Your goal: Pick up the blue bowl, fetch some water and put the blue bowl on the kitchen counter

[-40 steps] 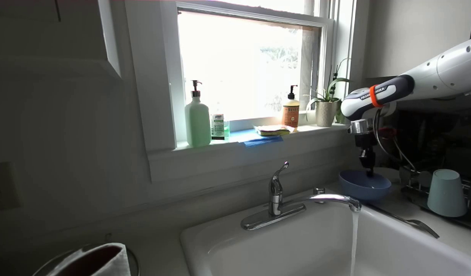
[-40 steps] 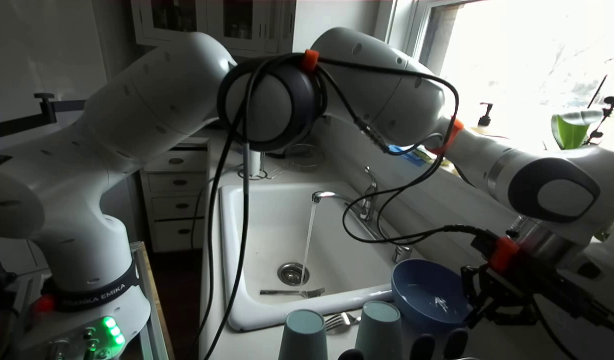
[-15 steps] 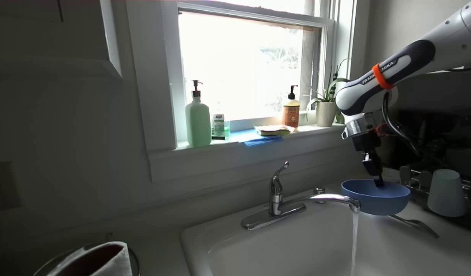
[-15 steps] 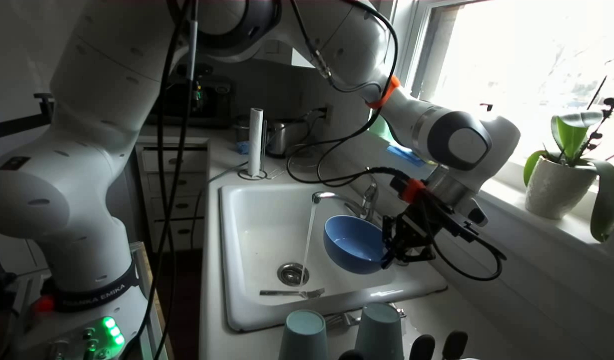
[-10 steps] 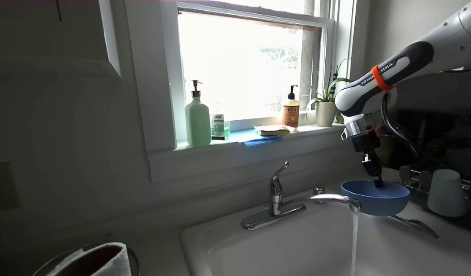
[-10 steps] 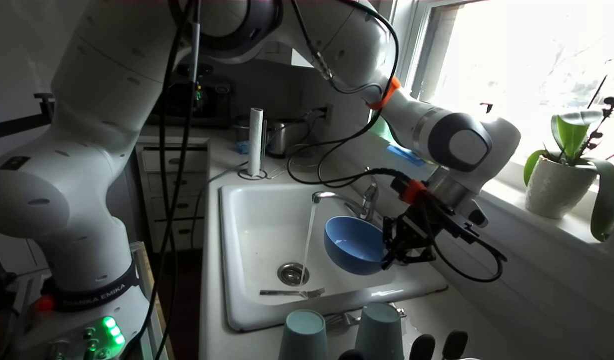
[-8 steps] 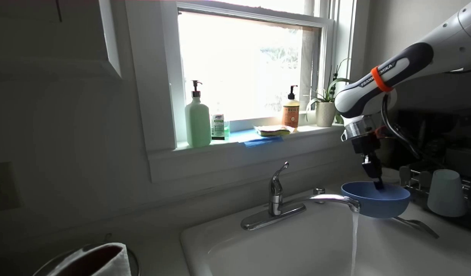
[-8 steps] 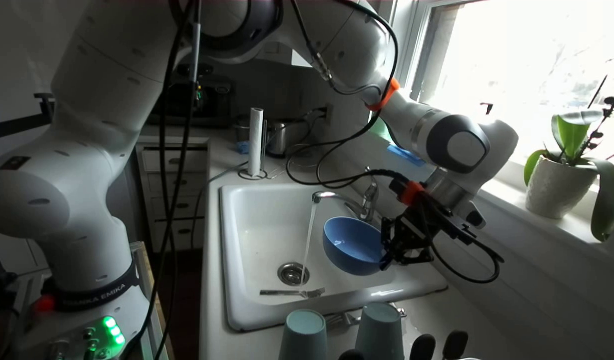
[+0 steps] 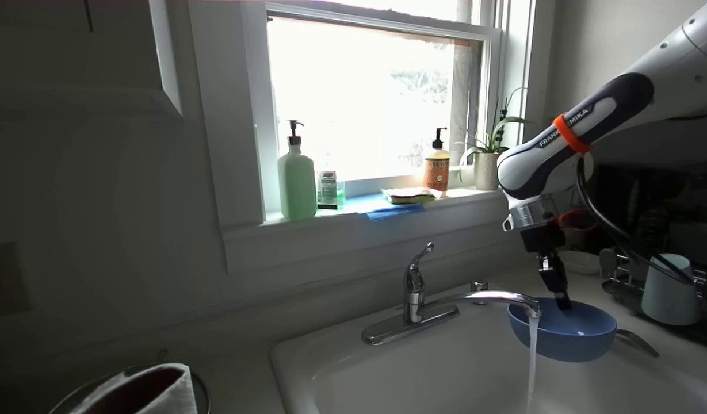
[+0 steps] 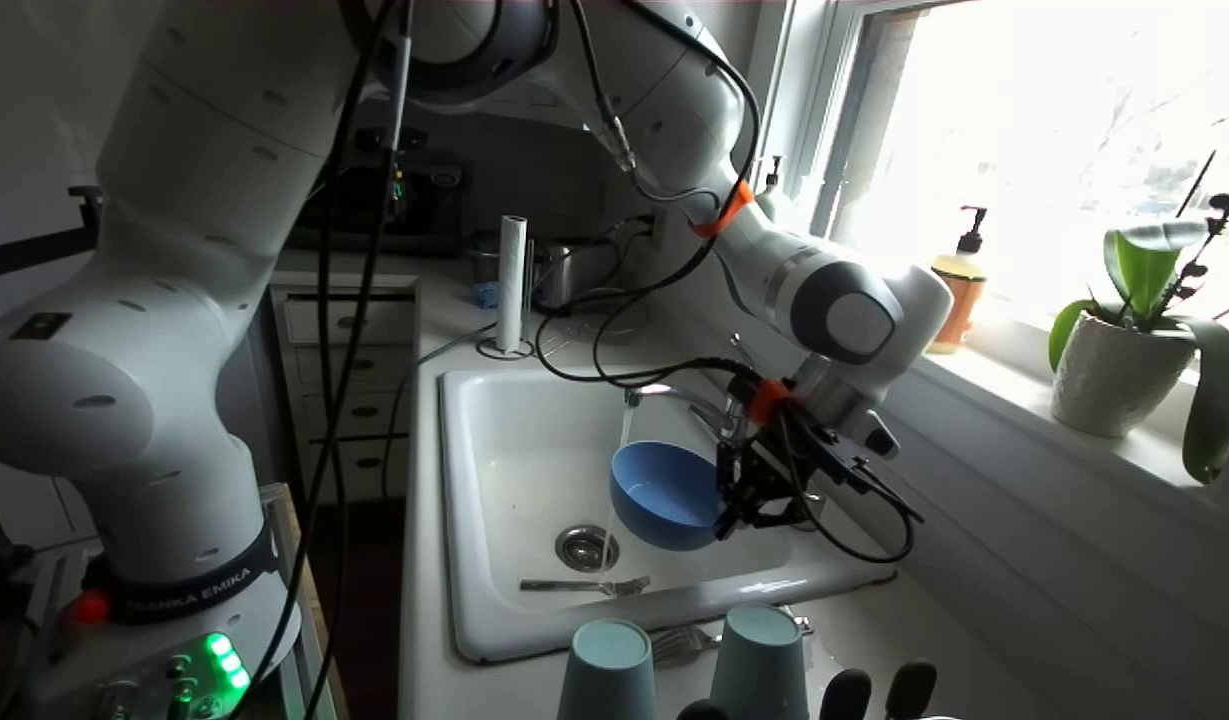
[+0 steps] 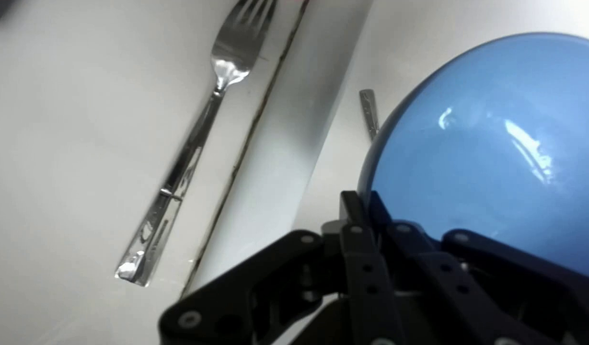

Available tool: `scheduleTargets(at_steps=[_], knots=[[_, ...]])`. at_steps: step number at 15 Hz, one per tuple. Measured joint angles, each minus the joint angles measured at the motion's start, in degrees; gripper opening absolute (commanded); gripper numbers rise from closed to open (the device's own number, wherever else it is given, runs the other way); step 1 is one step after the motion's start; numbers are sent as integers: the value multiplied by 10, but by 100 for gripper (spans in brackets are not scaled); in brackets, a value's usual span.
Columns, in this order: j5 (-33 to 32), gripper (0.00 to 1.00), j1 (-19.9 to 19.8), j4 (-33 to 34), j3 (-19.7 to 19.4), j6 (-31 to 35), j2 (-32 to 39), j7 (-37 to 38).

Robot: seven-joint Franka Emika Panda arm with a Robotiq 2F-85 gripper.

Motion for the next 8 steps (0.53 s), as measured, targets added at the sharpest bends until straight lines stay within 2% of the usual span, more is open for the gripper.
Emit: scheduleTargets(at_steps=[8], knots=[[0,1,31,-106,5,57,-73,19]])
